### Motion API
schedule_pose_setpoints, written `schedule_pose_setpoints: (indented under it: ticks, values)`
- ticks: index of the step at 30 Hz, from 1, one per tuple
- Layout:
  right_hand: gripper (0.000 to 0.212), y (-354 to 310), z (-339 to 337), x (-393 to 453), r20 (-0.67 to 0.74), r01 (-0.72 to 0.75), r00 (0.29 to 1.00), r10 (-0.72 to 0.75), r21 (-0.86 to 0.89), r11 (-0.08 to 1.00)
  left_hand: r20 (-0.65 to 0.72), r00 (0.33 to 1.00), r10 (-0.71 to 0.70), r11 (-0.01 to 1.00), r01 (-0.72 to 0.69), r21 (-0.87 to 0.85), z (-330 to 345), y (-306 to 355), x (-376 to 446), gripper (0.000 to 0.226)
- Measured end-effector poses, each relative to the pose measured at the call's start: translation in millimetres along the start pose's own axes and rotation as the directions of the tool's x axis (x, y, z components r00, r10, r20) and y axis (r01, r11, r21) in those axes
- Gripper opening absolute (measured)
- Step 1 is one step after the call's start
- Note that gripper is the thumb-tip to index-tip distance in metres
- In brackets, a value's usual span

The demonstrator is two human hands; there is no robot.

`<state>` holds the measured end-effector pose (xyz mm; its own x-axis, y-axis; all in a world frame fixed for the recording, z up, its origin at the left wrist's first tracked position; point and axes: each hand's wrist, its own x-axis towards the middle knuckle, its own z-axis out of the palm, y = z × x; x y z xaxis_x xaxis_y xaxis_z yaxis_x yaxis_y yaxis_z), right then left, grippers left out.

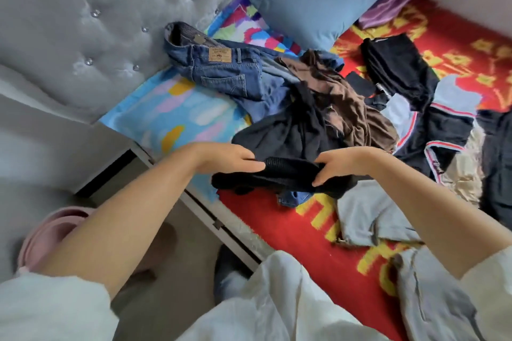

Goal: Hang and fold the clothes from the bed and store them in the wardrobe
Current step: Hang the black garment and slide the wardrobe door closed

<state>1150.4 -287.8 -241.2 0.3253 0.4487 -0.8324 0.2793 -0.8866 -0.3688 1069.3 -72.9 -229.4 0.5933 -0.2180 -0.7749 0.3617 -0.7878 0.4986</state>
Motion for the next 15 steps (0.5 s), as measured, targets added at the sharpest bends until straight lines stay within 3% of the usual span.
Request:
schedule_pose_setpoints:
  ticks: [2,5,8,11,15]
  values:
    - [0.008,-8,9,-20,0.000,0.019,1.000,-0.019,-0.001,1.000,0.015,0.998,-0.061,0.997,0.062,-0.040,15,10,-27,0.027]
    - [0.008,-33,21,-40,0.032,0.109,0.994,-0.105,-0.153,0.982,-0.053,0.981,-0.186,0.978,0.179,-0.107,38,8,-64,0.016]
    - [0.016,-67,27,-54,-0.095,0.185,0.973,-0.213,-0.241,0.953,-0.075,0.973,-0.216,0.943,0.188,-0.276,44,-12,-112,0.002]
    - [0.023,-118,38,-70,-0.248,0.274,0.897,-0.366,-0.337,0.901,-0.209,0.934,-0.290,0.868,0.164,-0.469,56,-29,-178,0.007]
    - [0.021,-191,83,-72,-0.328,0.372,0.782,-0.530,-0.437,0.819,-0.393,0.827,-0.402,0.838,0.159,-0.522,105,-57,-253,0.016]
